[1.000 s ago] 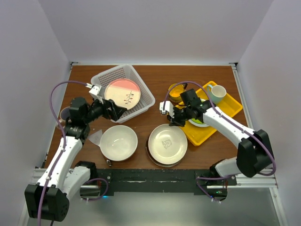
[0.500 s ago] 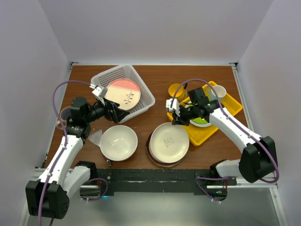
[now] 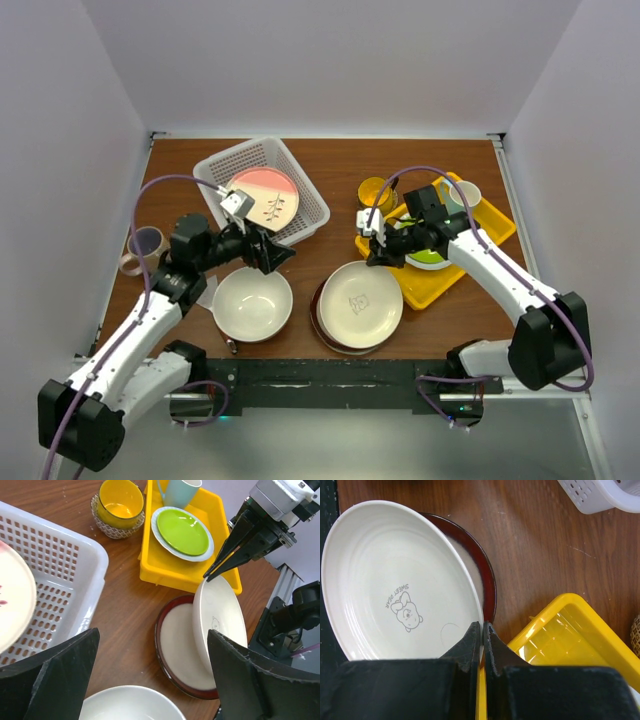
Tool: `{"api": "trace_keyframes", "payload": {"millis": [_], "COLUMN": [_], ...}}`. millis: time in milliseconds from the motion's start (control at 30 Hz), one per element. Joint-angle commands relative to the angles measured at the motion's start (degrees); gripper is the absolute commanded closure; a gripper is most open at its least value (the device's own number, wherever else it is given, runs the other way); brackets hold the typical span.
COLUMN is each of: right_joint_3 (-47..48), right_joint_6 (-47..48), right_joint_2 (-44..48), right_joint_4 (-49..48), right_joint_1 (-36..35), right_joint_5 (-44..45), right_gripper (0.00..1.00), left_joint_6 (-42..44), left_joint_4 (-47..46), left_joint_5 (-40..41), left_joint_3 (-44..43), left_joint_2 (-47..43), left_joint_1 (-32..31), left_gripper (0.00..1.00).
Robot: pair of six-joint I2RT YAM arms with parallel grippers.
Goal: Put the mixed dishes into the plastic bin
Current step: Pick up the plate at the center of the board.
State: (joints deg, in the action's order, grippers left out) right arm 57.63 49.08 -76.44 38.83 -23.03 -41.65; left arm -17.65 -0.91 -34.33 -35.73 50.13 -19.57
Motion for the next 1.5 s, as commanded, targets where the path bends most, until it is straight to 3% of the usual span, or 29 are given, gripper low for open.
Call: {"api": "trace_keyframes", "payload": {"millis": [0, 233, 567, 700, 1000, 1133, 1367, 1400, 1433, 1467], "right_joint_3": [0.1, 0.1, -0.1, -0.1, -0.1, -0.1, 0.4, 0.4, 0.5, 0.5], "right_joint_6": [-0.8, -1.1, -1.2, -1.2, -1.2, -1.2, 0.8, 1.3, 1.5, 1.5], "right_joint_2": [2.2, 2.3, 2.5, 2.5, 2.6, 2.7, 2.7, 2.6, 2.8, 2.9], "right_joint_4": [-0.4, -0.5, -0.6, -0.7, -0.7, -0.6, 1.8, 2.0, 2.3, 2.4], "right_joint_1": [0.6, 1.3, 1.7, 1.8, 1.9, 2.1, 2.5, 2.6, 2.7, 2.8], "right_joint_5": [-3.3, -4.1, -4.5, -4.7, -4.8, -4.8, -6.8, -7.0, -7.3, -7.5], "right_gripper": [1.00, 1.00, 1.00, 1.00, 1.00, 1.00, 1.00, 0.96, 0.85, 0.79], "left_joint_6": [-3.5, -8.5, -13.6, -14.0, -13.2, -13.0, -12.8, -12.7, -12.3, -12.2], "left_joint_4": [-0.9, 3.9, 17.1, 21.8, 25.6, 26.2, 25.3, 25.1, 24.6, 24.3], "left_joint_5": [9.9, 28.6, 51.8, 58.2, 59.2, 59.6, 61.1, 61.3, 61.4, 61.7], "left_joint_3": [0.6, -2.9, -14.7, -19.9, -23.9, -23.9, -22.5, -22.2, -21.9, -21.4], "left_joint_2": [-0.8, 0.8, 17.0, 22.9, 30.1, 30.3, 27.3, 26.8, 25.5, 24.8], "left_joint_1": [-6.7, -20.0, -38.4, -42.6, -45.3, -45.6, -45.6, -45.6, -45.5, -45.5], "left_gripper": [0.08, 0.18, 0.38, 0.43, 0.77, 1.00, 1.00, 1.00, 1.00, 1.00]}}
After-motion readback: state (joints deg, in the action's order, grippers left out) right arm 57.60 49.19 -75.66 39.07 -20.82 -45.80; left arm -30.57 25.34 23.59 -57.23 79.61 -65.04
